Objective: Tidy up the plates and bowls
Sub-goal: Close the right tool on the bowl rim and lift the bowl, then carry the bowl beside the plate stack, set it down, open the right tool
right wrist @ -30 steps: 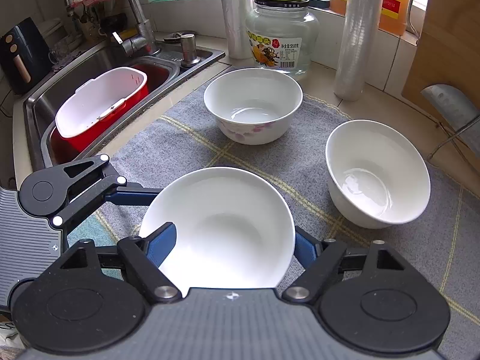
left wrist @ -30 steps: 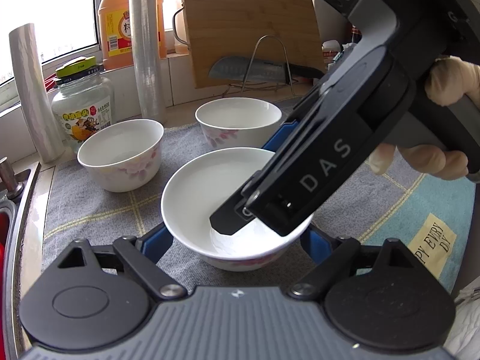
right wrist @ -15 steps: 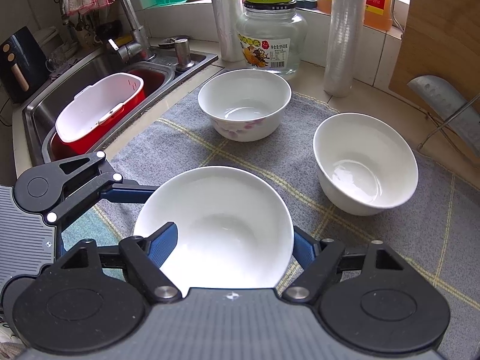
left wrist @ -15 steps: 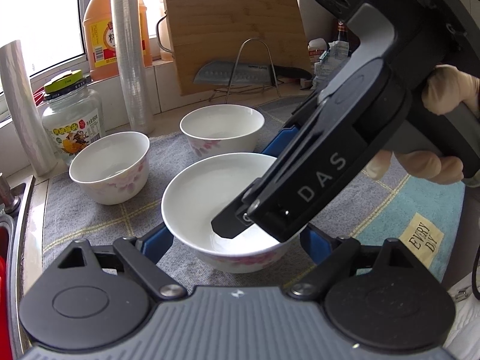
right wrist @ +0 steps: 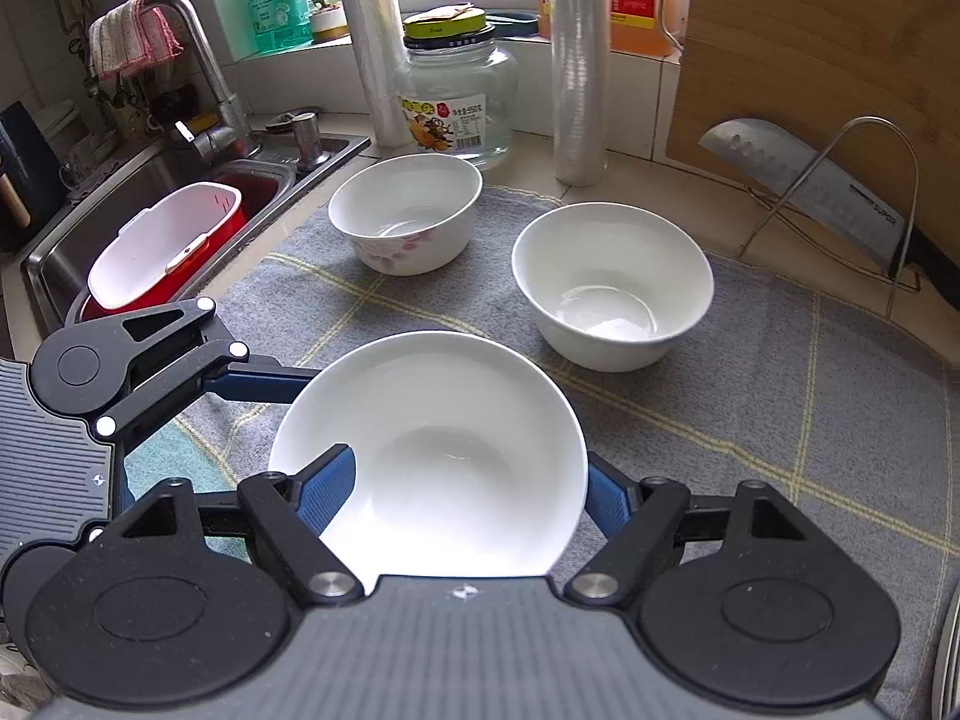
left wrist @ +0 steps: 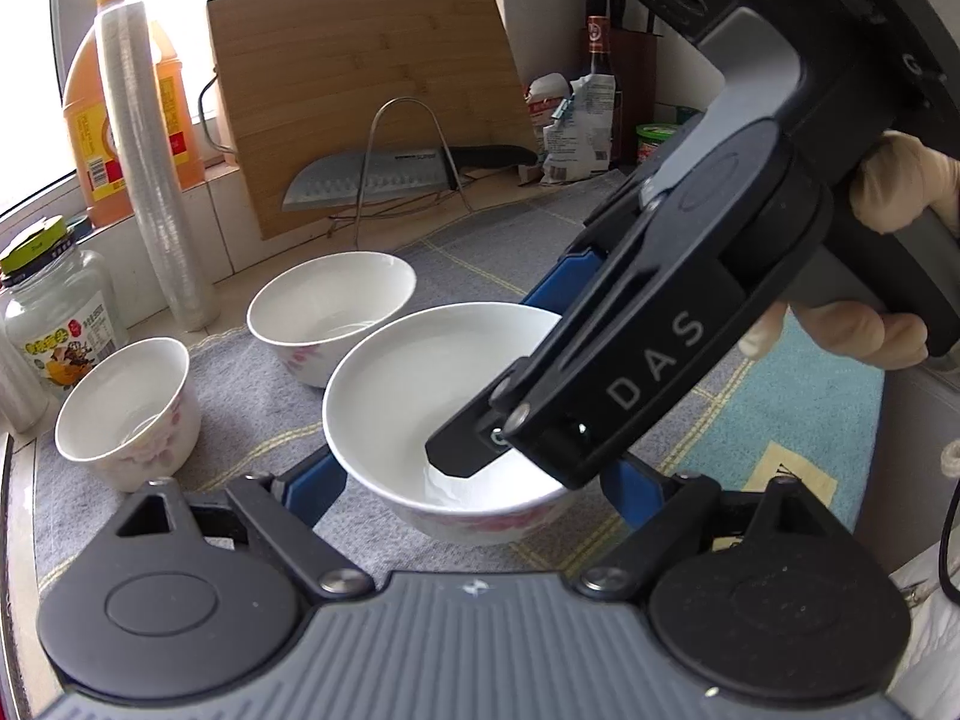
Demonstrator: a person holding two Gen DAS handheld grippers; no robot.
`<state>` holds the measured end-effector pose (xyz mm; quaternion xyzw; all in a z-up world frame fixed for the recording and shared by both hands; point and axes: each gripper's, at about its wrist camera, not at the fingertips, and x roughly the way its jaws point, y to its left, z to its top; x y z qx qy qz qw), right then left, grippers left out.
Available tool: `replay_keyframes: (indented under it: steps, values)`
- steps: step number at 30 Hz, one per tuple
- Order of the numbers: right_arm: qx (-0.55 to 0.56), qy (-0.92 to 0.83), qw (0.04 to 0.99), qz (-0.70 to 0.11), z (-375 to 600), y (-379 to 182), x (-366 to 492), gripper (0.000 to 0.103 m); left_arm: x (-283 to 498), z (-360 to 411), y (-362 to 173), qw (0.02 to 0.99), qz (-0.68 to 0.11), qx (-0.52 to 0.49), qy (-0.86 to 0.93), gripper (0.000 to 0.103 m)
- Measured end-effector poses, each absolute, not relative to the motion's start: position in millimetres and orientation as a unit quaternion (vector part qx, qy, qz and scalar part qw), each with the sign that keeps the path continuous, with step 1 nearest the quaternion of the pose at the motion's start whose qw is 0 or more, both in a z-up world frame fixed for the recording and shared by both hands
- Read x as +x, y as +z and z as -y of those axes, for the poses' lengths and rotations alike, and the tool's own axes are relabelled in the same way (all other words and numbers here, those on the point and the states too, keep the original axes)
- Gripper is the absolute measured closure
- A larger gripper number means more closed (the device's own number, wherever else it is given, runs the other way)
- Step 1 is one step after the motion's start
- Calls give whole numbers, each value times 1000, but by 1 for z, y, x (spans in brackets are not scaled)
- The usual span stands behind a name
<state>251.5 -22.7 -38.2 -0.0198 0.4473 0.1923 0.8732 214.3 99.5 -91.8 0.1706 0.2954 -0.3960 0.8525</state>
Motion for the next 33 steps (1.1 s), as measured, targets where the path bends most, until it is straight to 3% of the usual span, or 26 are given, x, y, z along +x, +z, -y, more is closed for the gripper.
replay_keyframes:
  steps: [19, 33]
  values:
    - [9, 97, 894, -437, 127, -40, 225, 19, 223, 6, -101, 815, -275, 192, -471, 12]
    - [28, 78, 890, -448, 153, -56, 234, 19, 235, 30, -116, 804, -286, 201, -481, 12]
